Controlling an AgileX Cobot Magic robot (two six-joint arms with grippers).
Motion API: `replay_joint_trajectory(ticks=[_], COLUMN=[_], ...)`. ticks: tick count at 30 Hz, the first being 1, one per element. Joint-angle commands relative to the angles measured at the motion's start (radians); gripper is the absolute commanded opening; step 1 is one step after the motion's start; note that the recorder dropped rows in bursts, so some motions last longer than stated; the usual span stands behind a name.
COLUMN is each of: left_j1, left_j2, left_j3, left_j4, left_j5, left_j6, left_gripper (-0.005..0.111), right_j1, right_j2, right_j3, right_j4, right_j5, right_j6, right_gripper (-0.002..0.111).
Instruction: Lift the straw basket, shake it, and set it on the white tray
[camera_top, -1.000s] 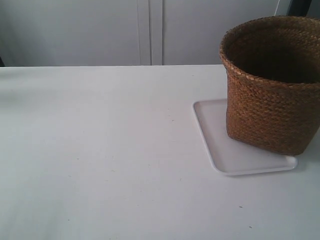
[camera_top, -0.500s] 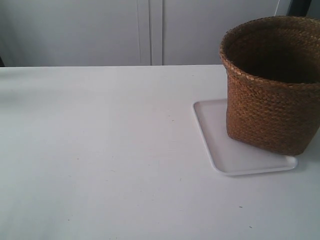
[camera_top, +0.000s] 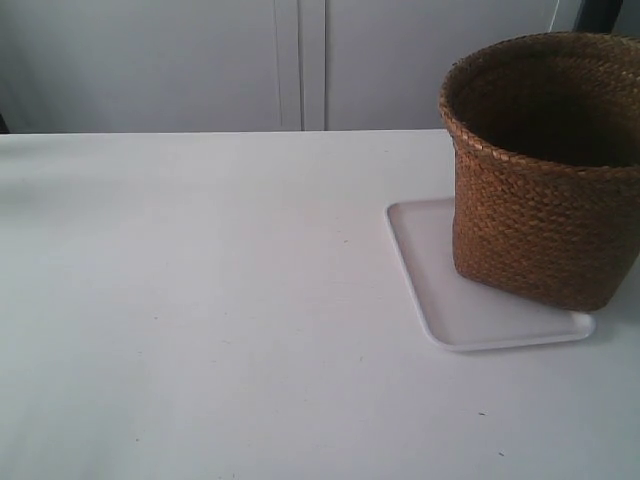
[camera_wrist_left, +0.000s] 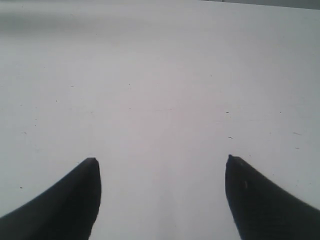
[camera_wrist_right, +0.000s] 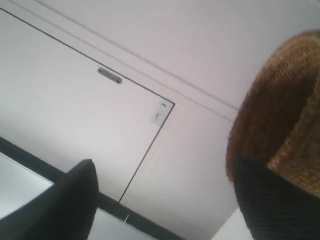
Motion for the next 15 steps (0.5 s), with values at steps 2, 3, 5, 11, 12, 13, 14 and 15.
replay_joint_trajectory(ticks=[2,3,5,11,12,13,14,15], left_j1=[0.002,0.002,0.002,0.002,0.002,0.002,0.002,0.002], left_j2=[-0.005,-0.005,-0.005,-0.005,-0.005,-0.005,-0.005,-0.005], left_j3=[0.003,0.003,0.003,0.003,0.003,0.003,0.003,0.003], left_j4=[-0.003,-0.003,-0.003,-0.003,-0.003,-0.003,-0.003,-0.003], left_j5=[0.002,0.002,0.002,0.002,0.002,0.002,0.002,0.002], left_j6=[0.001,0.001,0.001,0.001,0.001,0.001,0.001,0.001], left_gripper=[0.072,0.072,0.072,0.072,0.072,0.072,0.072,0.072], right_j1=[0.009,0.014,0.026,0.058,0.058,0.058,0.058,0.058], right_j2=[-0.004,-0.004,-0.004,-0.004,-0.004,-0.004,-0.004,-0.004], right_j3=[0.176,0.202,0.260,0.377,0.377,0.377,0.377,0.377], right_j4=[0.229,0.229,0.229,0.187,0.162,0.134,0.104,0.079], right_j5=[-0.129,-0.134,-0.155,-0.302,-0.304,-0.282,-0.271,-0.254], right_j6=[-0.347,-0.400,-0.527,-0.781,-0.812,-0.843,-0.866,-0.879], right_gripper=[0.070,0.070,0.070,0.070,0.070,0.070,0.070,0.070])
